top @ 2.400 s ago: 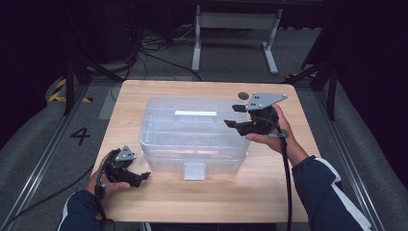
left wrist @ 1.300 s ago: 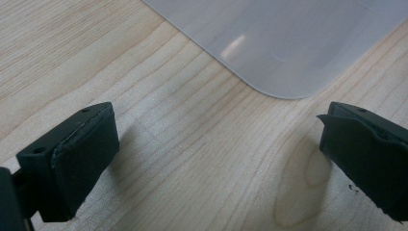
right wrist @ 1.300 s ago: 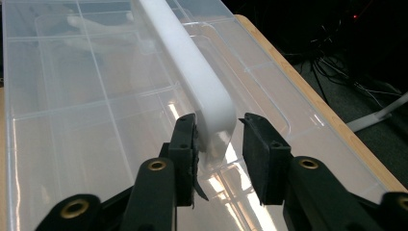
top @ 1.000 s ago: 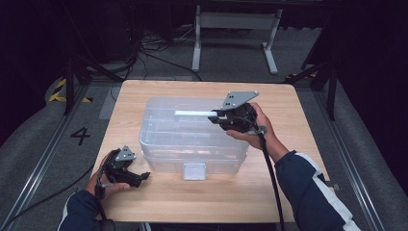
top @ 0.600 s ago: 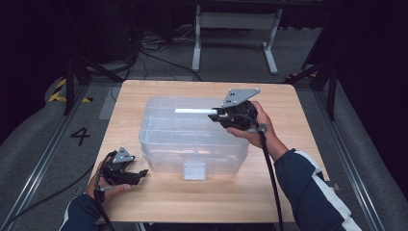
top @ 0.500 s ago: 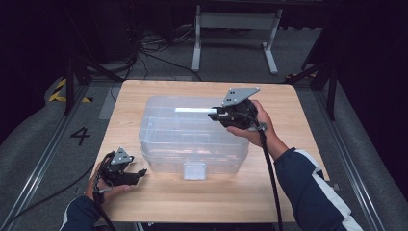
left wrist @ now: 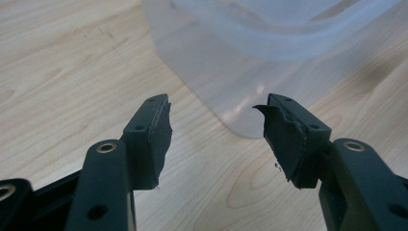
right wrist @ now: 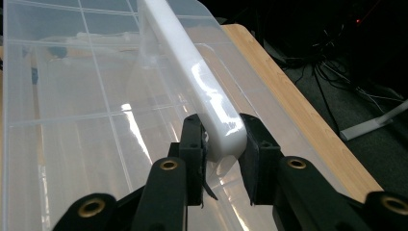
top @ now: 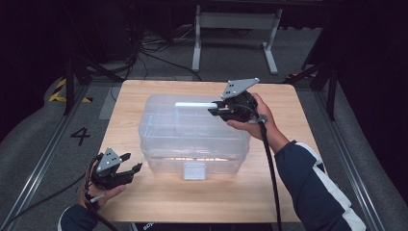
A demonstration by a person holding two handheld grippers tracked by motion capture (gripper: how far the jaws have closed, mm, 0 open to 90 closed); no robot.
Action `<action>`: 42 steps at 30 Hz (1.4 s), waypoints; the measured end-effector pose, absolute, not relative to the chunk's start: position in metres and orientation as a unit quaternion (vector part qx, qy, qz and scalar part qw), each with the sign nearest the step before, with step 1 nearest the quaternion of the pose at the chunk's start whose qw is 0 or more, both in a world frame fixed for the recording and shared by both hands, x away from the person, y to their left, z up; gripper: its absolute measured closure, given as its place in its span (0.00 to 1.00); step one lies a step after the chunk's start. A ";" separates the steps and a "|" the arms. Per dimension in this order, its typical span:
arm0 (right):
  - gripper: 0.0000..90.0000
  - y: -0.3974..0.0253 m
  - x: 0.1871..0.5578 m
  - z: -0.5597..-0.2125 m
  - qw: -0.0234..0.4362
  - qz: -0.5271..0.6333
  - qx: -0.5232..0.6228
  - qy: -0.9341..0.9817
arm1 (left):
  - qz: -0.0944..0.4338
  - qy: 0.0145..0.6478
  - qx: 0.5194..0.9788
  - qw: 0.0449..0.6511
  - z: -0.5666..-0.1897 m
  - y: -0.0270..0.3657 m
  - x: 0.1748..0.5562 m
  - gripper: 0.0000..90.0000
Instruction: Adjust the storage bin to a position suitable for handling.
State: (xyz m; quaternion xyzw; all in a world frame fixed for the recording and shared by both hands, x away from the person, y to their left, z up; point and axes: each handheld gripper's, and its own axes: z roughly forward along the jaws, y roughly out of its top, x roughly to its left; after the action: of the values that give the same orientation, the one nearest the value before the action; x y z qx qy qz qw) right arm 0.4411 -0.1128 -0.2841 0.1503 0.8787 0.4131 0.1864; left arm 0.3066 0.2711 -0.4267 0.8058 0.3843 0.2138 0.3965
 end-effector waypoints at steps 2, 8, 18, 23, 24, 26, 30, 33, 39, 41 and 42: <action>0.82 -0.113 0.442 -0.283 0.188 0.413 0.150 0.878 | 0.222 0.371 0.807 0.402 -0.424 0.270 0.306 0.50; 0.81 -0.112 0.443 -0.281 0.192 0.411 0.154 0.878 | 0.224 0.358 0.800 0.426 -0.411 0.262 0.305 0.51; 0.80 -0.109 0.446 -0.277 0.202 0.406 0.158 0.877 | 0.208 0.342 0.795 0.455 -0.403 0.255 0.313 0.62; 0.80 -0.108 0.444 -0.277 0.209 0.401 0.156 0.878 | 0.201 0.336 0.795 0.464 -0.398 0.253 0.318 0.72; 0.80 -0.108 0.443 -0.276 0.213 0.401 0.156 0.877 | 0.201 0.334 0.796 0.463 -0.399 0.251 0.319 0.72; 0.79 -0.109 0.441 -0.276 0.220 0.403 0.156 0.874 | 0.200 0.332 0.796 0.465 -0.399 0.250 0.319 0.72; 0.74 -0.115 0.436 -0.274 0.233 0.411 0.164 0.866 | 0.199 0.327 0.796 0.468 -0.398 0.251 0.321 0.72; 0.70 -0.125 0.431 -0.271 0.235 0.424 0.170 0.858 | 0.197 0.327 0.797 0.468 -0.398 0.252 0.321 0.72; 0.62 -0.153 0.418 -0.269 0.248 0.447 0.183 0.840 | 0.198 0.331 0.795 0.468 -0.396 0.251 0.322 0.68; 0.59 -0.165 0.411 -0.271 0.258 0.460 0.181 0.830 | 0.196 0.334 0.793 0.470 -0.395 0.251 0.322 0.68; 0.58 -0.171 0.407 -0.272 0.260 0.463 0.181 0.828 | 0.197 0.333 0.794 0.469 -0.394 0.251 0.321 0.68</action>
State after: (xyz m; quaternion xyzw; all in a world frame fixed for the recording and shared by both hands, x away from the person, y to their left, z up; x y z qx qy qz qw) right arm 0.4074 -0.1708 -0.2720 0.1813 0.8276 0.4633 0.2601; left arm 0.3214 0.2509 -0.3943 0.7941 0.3328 0.1974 0.4687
